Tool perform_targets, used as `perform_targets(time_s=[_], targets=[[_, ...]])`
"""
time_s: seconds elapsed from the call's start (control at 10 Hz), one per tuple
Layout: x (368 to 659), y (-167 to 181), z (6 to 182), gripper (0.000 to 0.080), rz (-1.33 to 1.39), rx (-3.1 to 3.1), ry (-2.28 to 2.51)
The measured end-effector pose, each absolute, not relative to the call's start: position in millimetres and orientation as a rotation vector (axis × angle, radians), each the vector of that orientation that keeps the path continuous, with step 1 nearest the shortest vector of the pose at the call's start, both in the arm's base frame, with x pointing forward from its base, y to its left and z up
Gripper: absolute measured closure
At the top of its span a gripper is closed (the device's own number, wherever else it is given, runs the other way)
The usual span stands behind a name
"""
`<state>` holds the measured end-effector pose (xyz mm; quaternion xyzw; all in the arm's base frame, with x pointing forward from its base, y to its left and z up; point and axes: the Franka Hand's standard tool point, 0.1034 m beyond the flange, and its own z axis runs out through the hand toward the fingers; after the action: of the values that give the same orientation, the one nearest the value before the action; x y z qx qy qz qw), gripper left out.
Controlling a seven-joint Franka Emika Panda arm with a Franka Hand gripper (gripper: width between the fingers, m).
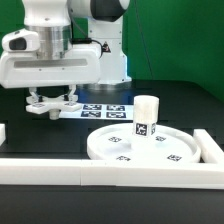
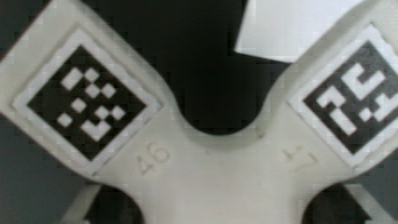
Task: Assemble round table
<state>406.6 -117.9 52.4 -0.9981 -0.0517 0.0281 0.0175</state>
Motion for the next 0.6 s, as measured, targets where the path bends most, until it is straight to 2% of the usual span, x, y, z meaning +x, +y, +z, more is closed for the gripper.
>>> perform_targets(time_s=[0.3,0.4,0.6], targets=[[413,-61,92.7,0.0353,0.064,-3.066,0.07],[424,-44,108.4,0.0353,0.065,-3.05,0.084],[451,-6,125.7,0.0353,0.054,-3.049,0.177]])
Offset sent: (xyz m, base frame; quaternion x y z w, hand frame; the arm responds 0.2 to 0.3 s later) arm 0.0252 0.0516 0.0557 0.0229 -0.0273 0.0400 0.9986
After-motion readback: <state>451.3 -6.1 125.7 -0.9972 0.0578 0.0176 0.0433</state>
